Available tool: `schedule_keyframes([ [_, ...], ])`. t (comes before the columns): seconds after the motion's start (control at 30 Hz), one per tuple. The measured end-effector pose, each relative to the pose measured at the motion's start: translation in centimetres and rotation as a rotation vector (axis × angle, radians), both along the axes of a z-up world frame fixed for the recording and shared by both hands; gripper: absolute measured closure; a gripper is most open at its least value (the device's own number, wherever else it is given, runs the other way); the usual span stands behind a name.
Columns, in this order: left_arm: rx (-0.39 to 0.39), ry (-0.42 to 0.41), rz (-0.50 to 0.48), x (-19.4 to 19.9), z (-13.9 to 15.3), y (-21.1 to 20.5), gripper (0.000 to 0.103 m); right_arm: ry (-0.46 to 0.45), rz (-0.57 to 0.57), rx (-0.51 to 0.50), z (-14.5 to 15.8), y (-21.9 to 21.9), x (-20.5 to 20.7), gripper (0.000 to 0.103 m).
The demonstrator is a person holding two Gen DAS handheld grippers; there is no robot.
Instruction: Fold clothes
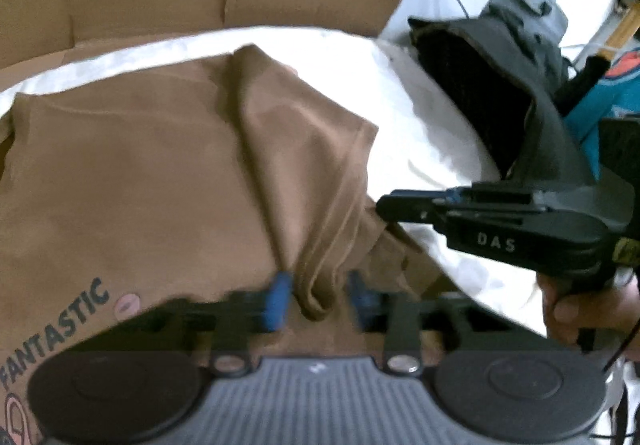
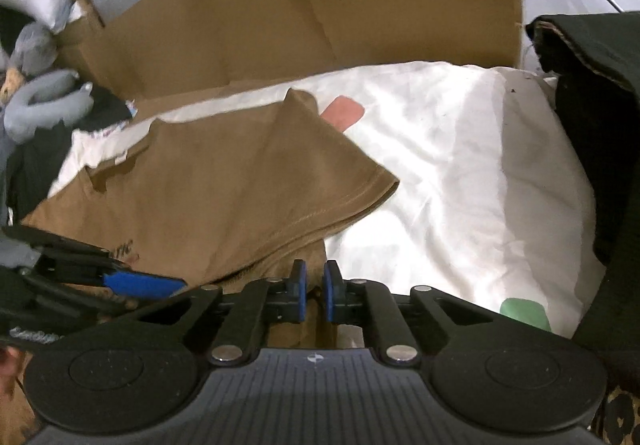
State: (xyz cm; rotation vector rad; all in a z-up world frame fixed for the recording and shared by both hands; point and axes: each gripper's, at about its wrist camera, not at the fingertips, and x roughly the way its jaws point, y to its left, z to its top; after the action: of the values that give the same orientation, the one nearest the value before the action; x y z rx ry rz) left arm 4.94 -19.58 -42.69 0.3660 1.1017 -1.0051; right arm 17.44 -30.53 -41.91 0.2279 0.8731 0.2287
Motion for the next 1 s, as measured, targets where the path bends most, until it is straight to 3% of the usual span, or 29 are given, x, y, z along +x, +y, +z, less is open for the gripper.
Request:
schedule_keyframes([
  [0.23,0.033,0.026,0.069,0.5,-0.2,2.0,0.098,-0.005,0.050,-0.090,-0.6,0.9,-0.2,0.095],
  [0.37,0.055,0.046,0.081,0.7,-0.5,2.3,0.094,-0.007,0.078,-0.141,-0.9,1.4,-0.3,0.095],
  [0.47,0.066,0.041,0.080,0.6,0.1,2.6,0.085,0.011,0.066,-0.103,-0.5,0.8,0.0,0.095],
  [0.6,0.036,0.020,0.071,0.7,1.7,3.2,0.080,0.000,0.031,-0.032,0.6,-0.5,0.2,0.093],
  [0.77,0.017,-0.043,0.017,1.6,4.3,1.0,0.059,-0.008,-0.031,-0.008,1.1,-2.0,-0.1,0.093],
  [1.0,-0.023,-0.112,-0.079,1.2,5.7,-5.0,0.057,-0.005,-0.112,0.022,1.1,-4.1,-1.4,0.093],
])
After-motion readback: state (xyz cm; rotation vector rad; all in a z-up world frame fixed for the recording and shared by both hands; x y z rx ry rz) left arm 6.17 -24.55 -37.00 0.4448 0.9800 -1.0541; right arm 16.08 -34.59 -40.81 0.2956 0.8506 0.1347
